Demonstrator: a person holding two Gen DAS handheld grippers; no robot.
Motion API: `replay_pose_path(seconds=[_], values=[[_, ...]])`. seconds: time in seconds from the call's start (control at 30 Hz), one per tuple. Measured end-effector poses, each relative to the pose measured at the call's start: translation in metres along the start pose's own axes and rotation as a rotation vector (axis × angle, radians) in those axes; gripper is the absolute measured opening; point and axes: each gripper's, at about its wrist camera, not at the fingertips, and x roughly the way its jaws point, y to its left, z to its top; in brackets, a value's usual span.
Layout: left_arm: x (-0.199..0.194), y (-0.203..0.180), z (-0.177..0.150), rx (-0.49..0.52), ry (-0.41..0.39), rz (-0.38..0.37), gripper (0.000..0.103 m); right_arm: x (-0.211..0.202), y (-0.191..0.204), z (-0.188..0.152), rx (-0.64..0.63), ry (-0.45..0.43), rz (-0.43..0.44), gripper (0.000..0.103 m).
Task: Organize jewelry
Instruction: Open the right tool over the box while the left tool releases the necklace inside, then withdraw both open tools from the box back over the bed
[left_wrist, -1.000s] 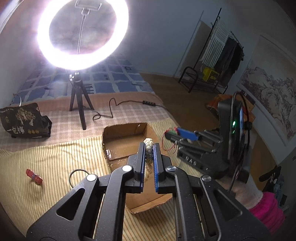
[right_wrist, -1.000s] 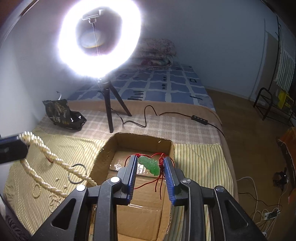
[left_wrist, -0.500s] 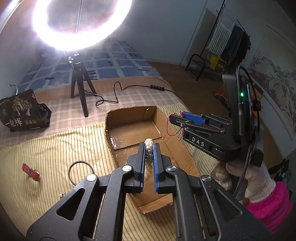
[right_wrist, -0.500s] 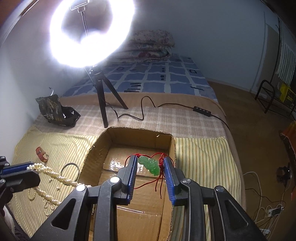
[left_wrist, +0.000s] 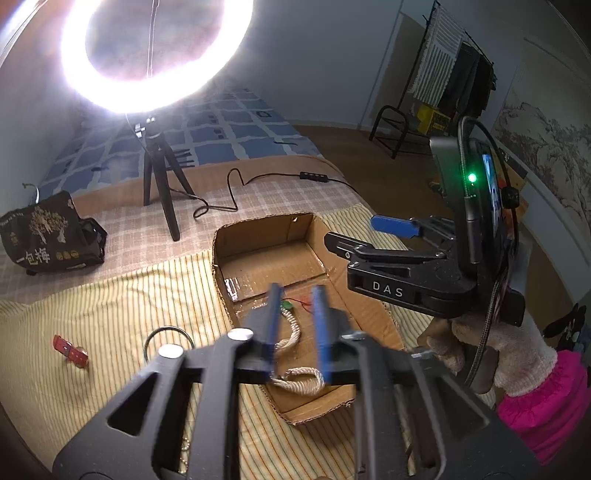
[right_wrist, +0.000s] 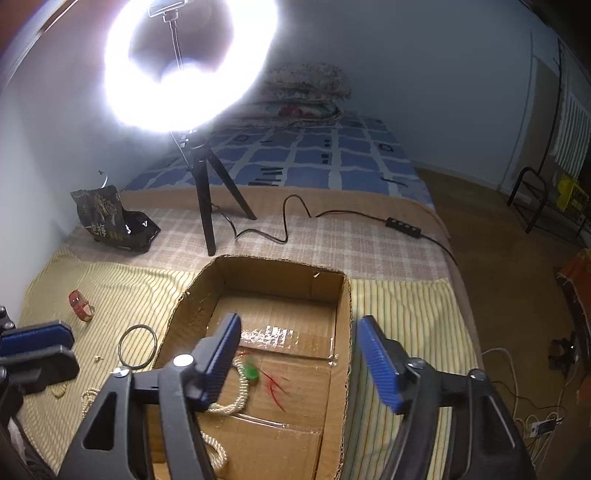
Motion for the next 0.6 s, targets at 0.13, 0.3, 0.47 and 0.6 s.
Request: replay_pose_path(seconds=[0.13,0.3,0.47,0.6], values=[[-0.007,-0.004,-0.002,0.024,-0.017,0.014,0.043,-0.005,0.001,0.001,0.002,-0.008,-0.02,0.082],[-0.016,-0.005,-0.004,0.028,-0.026,0.018,0.043,-0.015,0.003,0.001,0.005,-0.013,-0.028,0.084],[-0.032,0.0,-0.006,0.02,-0.044,0.026,0.043,-0.029,0.009,0.0,0.0,-0.027,-0.031,0.084],[-0.049,0.008,-0.01,0.009,-0.059,0.038,0.043,-0.045,0.017,-0.001,0.009,-0.042,-0.022,0.084]])
